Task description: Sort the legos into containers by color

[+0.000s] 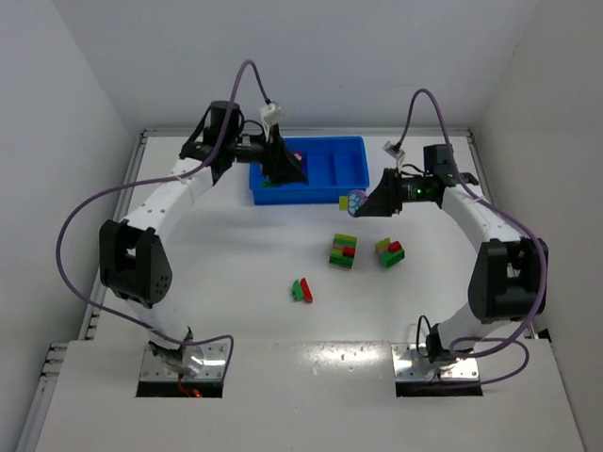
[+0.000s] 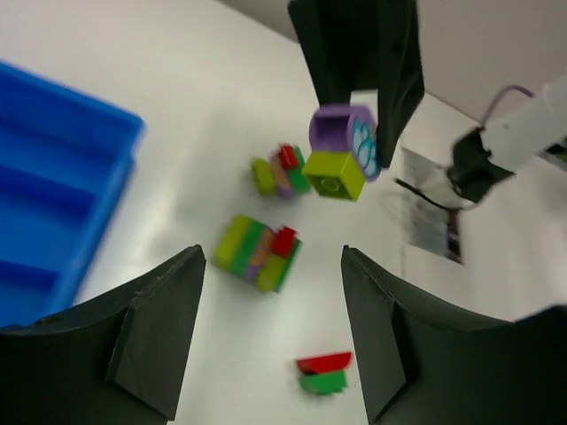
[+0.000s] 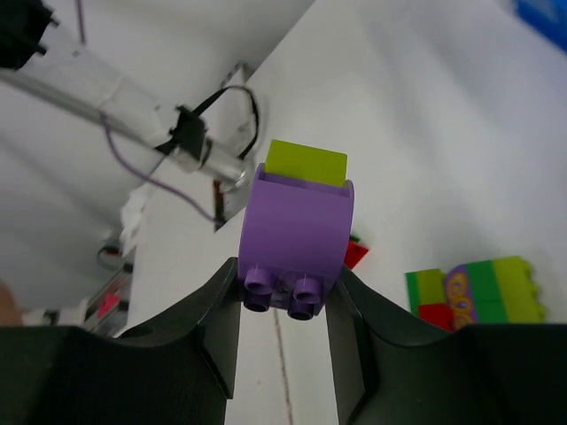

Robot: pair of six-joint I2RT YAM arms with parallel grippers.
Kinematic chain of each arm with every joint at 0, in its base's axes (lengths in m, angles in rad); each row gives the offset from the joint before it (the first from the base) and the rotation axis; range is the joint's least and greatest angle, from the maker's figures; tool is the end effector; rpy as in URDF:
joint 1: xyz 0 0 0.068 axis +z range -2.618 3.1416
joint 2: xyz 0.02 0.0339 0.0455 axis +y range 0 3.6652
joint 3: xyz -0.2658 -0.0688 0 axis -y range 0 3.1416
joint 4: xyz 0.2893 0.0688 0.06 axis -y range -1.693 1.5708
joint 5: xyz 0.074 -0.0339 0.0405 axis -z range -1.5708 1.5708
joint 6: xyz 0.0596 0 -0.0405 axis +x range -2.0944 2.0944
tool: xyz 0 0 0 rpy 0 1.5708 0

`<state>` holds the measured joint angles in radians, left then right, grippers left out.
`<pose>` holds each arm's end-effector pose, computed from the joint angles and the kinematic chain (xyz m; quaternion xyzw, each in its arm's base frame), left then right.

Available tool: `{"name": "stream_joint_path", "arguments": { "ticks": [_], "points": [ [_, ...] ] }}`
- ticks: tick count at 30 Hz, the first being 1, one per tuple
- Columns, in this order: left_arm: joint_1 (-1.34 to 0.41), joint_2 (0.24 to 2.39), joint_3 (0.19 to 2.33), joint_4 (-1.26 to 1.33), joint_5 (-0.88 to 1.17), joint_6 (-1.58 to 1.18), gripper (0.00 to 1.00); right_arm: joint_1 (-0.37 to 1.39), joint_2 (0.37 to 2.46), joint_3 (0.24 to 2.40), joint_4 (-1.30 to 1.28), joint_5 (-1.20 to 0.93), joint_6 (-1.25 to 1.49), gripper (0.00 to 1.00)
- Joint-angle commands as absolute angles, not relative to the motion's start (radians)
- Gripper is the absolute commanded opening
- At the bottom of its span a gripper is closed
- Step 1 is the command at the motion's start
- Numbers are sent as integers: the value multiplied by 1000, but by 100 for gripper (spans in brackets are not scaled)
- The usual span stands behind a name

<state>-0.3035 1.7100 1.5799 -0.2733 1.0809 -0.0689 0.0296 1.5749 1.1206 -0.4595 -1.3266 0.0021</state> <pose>0.4093 -0.1833 0.3586 0.3653 0.6774 -0.5094 0.3849 0.3595 0.0685 0.2363 -0.2089 0.7430 0.5868 0.2449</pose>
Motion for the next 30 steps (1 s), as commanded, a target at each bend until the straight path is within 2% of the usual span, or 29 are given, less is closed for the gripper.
{"name": "stream_joint_path", "arguments": {
  "ticks": [1,2,4,14,18,30],
  "points": [
    [-331,1741,1483,-310,1246,-83,69,61,1595,1221,-591,-1534,-162,0],
    [-342,1741,1474,-310,1235,-71,69,70,1617,1257,-714,-1548,-276,0],
    [-371,1741,1474,-310,1235,-71,69,71,1626,1270,-778,-1575,-343,0],
    [-488,1781,1483,-310,1276,-61,71,91,1626,1272,-778,-1557,-353,0],
    [-509,1790,1503,-310,1304,-61,74,101,1626,1272,-778,-1548,-353,0],
    [-537,1799,1555,-310,1304,-71,72,140,1626,1244,-767,-1508,-353,0]
  ]
}}
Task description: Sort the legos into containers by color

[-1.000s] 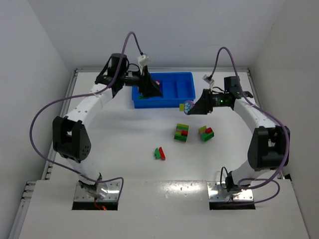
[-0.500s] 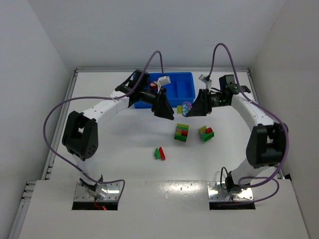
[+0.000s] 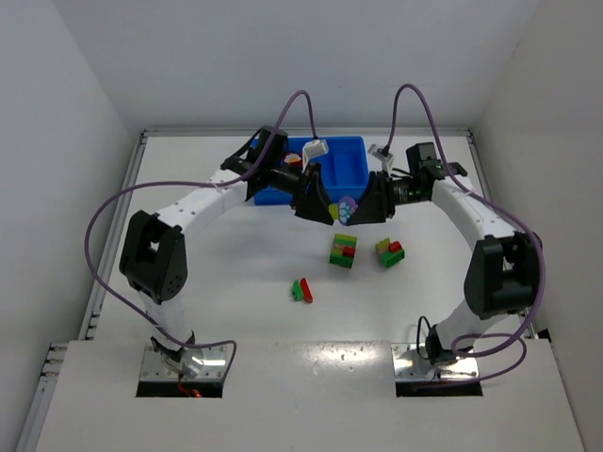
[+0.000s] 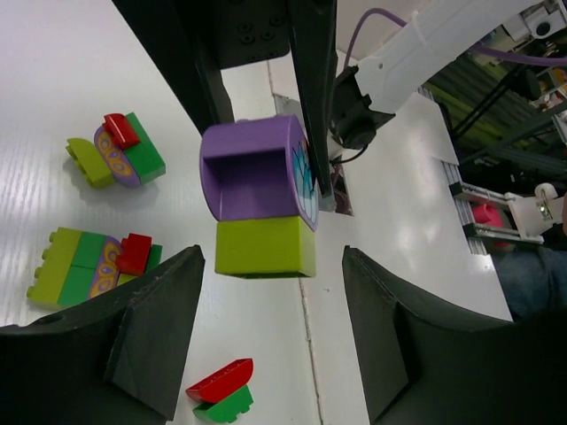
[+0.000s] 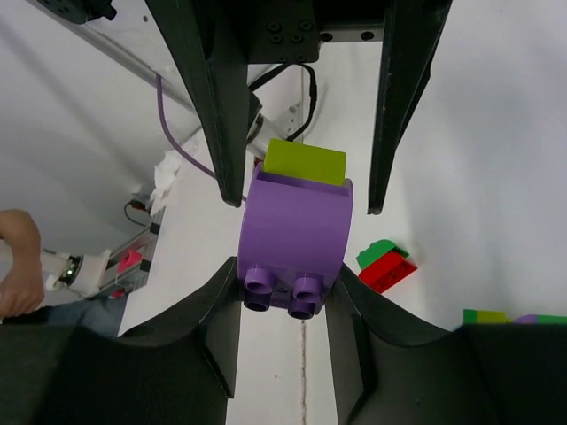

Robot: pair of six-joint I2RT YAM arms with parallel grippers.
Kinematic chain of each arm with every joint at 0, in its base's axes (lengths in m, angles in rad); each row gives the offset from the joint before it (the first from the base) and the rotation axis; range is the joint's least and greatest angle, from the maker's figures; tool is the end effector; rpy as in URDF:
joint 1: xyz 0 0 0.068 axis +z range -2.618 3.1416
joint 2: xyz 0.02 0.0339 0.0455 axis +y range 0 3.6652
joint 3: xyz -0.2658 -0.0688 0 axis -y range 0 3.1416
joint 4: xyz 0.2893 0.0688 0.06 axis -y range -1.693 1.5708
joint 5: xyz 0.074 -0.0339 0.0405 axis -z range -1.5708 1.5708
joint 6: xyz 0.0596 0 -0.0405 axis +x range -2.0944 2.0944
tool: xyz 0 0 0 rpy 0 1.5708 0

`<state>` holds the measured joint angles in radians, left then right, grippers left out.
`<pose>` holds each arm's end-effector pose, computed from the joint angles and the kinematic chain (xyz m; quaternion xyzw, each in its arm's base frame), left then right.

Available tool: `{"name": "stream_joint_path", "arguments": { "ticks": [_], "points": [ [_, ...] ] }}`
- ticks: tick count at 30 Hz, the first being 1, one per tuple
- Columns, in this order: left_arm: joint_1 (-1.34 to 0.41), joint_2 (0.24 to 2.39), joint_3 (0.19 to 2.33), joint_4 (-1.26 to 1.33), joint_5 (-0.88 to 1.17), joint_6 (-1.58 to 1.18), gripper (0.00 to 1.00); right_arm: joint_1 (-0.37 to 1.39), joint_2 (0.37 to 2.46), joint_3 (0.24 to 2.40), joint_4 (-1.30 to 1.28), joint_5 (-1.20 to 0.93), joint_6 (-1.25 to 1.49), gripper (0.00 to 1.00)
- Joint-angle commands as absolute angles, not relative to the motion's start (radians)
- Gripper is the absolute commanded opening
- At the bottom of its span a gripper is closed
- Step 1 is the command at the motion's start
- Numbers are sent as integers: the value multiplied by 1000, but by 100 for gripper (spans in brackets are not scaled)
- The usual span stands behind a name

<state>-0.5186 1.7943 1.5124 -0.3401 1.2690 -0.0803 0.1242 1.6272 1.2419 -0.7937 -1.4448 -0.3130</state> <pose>0.3609 -0.2715 0.2964 0.4201 0.6404 -0.6124 0.1960 0.3467 0.1029 0.2504 -0.2852 0.6904 0.6319 0.2065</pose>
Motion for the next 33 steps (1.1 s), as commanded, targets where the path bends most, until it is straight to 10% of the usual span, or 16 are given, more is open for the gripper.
{"name": "stream_joint_path", "arguments": {
  "ticks": [1,13,26,33],
  "points": [
    [-537,1799,1555,-310,1295,-71,69,140,1626,1235,-767,-1499,-353,0],
    [-546,1770,1497,-310,1244,-48,4,112,1626,1235,-758,-1523,-353,0],
    [-480,1663,1312,-310,1067,40,3,-37,1718,1403,-781,-1341,-391,0],
    [-480,1631,1290,-215,882,12,3,12,1796,1412,-121,-878,202,0]
  ]
}}
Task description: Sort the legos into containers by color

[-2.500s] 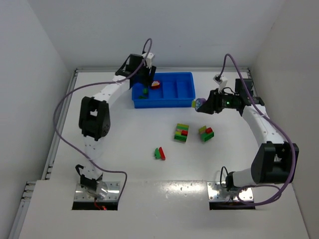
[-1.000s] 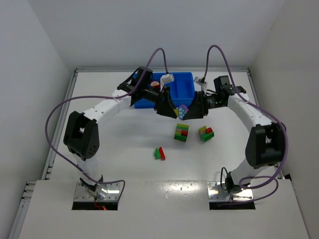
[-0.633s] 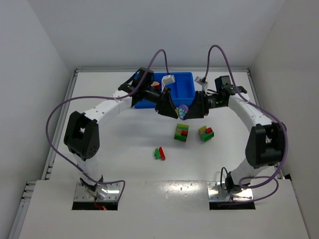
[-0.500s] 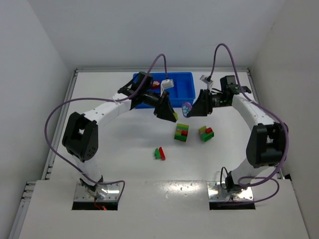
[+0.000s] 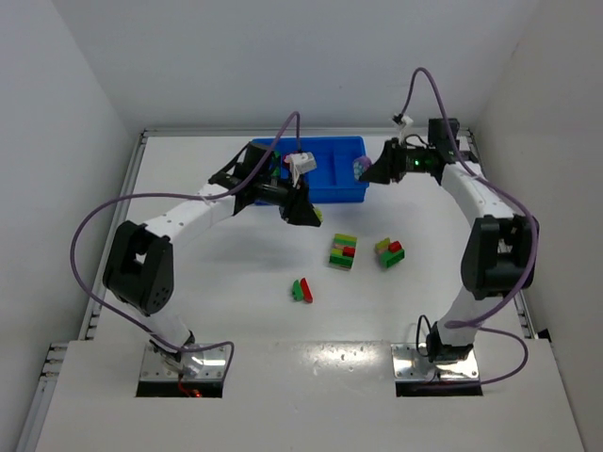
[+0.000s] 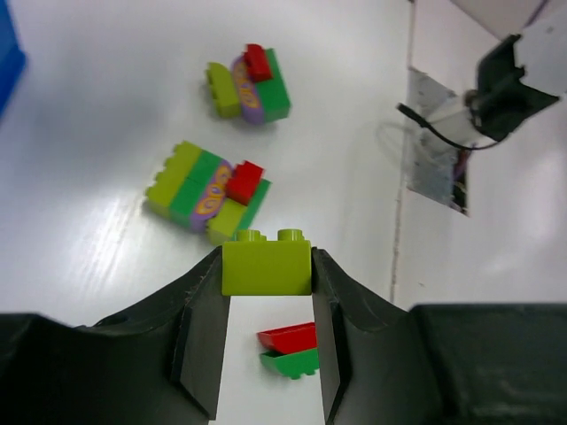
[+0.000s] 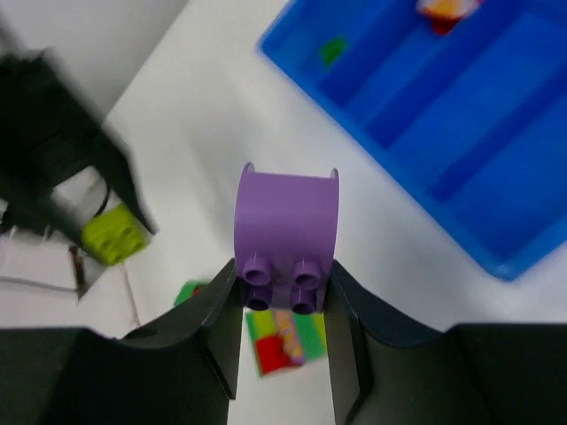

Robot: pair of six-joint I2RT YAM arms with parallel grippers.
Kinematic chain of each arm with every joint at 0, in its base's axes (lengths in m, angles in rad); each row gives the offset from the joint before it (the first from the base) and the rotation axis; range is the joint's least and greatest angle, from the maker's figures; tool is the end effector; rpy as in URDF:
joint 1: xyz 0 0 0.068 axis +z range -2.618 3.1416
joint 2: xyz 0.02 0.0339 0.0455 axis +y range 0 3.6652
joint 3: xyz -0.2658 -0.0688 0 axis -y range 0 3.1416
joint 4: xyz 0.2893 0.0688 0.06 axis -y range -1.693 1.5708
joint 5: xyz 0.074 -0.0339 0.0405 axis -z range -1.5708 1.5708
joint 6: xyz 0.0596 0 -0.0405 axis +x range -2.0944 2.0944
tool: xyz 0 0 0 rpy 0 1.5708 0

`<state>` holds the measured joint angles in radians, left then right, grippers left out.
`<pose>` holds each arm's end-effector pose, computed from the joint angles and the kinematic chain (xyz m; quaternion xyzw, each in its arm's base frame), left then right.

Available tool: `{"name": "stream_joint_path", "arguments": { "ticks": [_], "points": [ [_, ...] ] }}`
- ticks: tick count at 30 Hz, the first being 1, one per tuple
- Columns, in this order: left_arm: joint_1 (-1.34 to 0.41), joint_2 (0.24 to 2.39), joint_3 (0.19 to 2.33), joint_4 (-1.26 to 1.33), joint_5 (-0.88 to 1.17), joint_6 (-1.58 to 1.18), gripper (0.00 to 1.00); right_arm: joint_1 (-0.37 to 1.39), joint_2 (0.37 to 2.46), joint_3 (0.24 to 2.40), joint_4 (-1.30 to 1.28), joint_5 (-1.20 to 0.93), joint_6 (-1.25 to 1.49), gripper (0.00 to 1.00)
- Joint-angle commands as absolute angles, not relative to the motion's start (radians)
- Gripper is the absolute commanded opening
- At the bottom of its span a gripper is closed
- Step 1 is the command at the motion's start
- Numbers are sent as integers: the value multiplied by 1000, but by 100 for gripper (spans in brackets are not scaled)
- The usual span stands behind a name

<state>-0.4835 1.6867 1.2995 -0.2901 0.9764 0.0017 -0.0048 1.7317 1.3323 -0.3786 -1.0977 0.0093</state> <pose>0.3533 -0.2413 0.2565 0.3880 0.7245 -0.5018 0.2696 0.4248 0.0510 0.2476 -0.1959 0.7884 0.4820 0.3283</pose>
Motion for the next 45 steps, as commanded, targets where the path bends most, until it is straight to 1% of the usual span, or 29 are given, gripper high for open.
{"name": "stream_joint_path", "arguments": {
  "ticks": [1,2,3,5,6,8,11,22,30,33,35,36,37,38,39,40,42,43,45],
  "points": [
    [-480,1631,1290,-215,865,12,3,23,1840,1536,-199,-792,202,0],
    [-480,1622,1281,-206,845,3,3,37,1880,1590,-219,-752,202,0],
    [-480,1621,1281,-206,810,3,3,37,1938,1658,-219,-668,202,0],
    [-471,1611,1281,-196,775,3,3,60,1979,1696,-200,-571,202,0],
    [-471,1611,1272,-196,725,3,3,75,2000,1745,-199,-507,177,0],
    [-471,1600,1272,-196,697,3,3,98,2086,1842,-238,-467,167,0],
    [-471,1591,1262,-196,675,3,3,132,2175,1920,-262,-384,141,0],
    [-462,1611,1262,-187,643,-8,3,207,2333,2025,-230,-227,78,0],
    [-462,1631,1262,-169,643,-26,4,245,2374,2025,-212,9,-18,0],
    [-462,1640,1262,-169,643,-26,4,245,2375,2014,-202,34,-28,0],
    [-462,1640,1262,-169,643,-26,4,245,2384,2003,-202,43,-46,4],
    [-462,1640,1262,-169,643,-26,4,245,2384,2003,-202,55,-46,8],
    [-462,1640,1262,-169,634,-26,4,245,2384,2003,-202,55,-46,17],
    [-462,1640,1262,-169,634,-35,4,245,2394,2003,-202,55,-46,23],
    [-462,1649,1262,-169,634,-35,4,245,2395,2003,-202,55,-46,30],
    [-462,1649,1272,-169,634,-35,4,245,2395,2003,-202,55,-46,40],
    [-462,1649,1272,-160,634,-35,4,245,2385,1991,-192,55,-46,44],
    [-462,1649,1272,-160,634,-35,4,245,2385,1991,-192,55,-46,49],
    [-462,1649,1281,-160,634,-35,4,245,2385,1991,-192,55,-46,52]
  ]
}}
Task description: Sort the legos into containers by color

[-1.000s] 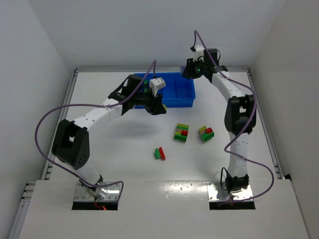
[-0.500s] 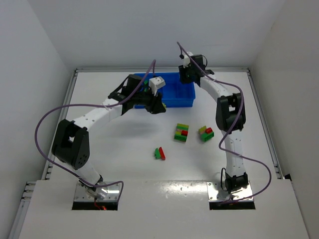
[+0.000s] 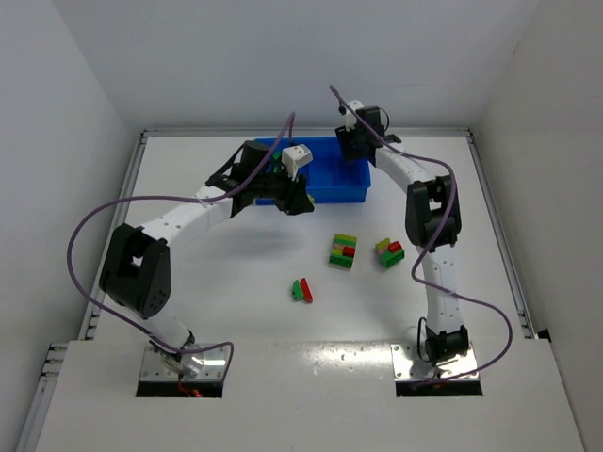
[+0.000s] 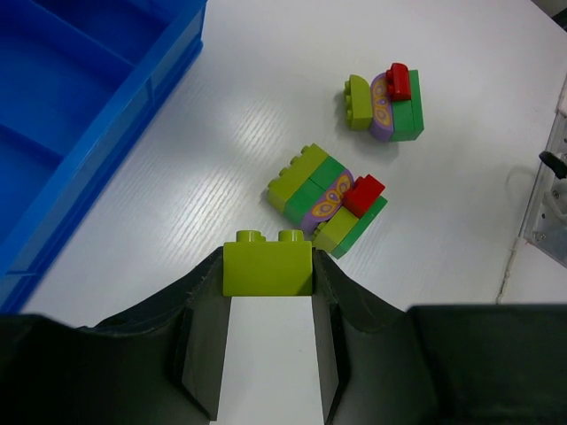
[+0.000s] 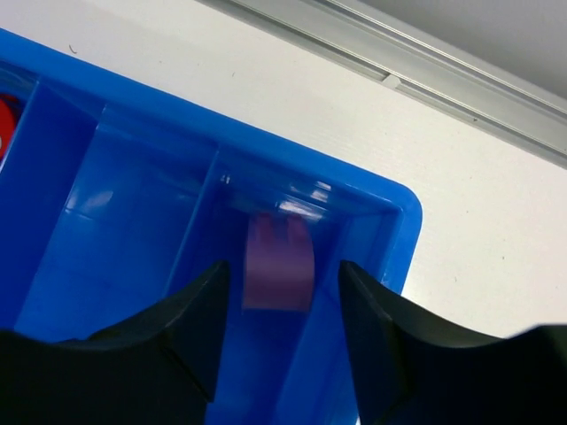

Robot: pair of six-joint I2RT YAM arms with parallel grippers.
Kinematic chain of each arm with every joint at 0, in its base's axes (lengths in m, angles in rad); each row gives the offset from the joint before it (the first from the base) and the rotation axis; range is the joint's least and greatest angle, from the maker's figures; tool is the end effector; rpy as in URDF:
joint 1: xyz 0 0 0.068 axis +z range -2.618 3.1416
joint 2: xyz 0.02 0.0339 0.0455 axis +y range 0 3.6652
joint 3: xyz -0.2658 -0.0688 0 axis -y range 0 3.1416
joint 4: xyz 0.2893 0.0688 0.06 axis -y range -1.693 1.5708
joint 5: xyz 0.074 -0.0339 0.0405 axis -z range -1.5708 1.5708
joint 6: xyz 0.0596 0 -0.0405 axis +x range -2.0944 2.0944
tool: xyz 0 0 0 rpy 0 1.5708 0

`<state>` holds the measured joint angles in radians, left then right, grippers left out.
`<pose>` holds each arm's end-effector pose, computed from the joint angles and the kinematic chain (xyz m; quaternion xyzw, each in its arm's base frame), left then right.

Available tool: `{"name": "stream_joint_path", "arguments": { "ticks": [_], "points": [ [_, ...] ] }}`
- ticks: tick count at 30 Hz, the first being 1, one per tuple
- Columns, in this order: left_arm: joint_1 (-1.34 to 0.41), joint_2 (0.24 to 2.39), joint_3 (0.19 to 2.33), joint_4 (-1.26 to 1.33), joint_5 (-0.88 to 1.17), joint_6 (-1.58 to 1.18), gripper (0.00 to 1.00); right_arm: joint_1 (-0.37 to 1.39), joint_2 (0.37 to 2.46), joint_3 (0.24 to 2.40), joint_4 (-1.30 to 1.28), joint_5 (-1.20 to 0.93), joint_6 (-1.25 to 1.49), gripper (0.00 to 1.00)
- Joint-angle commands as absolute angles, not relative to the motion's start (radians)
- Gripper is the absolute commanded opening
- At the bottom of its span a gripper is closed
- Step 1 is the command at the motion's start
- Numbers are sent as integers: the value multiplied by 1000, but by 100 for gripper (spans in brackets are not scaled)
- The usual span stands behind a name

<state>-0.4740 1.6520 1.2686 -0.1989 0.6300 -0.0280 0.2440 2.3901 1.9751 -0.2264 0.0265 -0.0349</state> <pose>0.3704 -0.2295 0.2587 0.3284 0.7838 -0.3762 0.3692 0.5925 0.1459 0.1533 -0.1184 0.8860 0.0350 0.4469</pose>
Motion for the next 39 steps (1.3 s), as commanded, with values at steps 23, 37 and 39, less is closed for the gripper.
{"name": "stream_joint_path", "arguments": {
  "ticks": [23,37,39],
  "points": [
    [-471,1982,1724,-175,309,-54,8,84,1567,1343,-290,-149,75,75],
    [-480,2436,2170,-184,97,-64,22,-46,1261,1002,-299,-294,115,75],
    [-489,2467,2192,-172,81,-52,30,-58,1275,1011,-299,-328,127,75]
  ]
}}
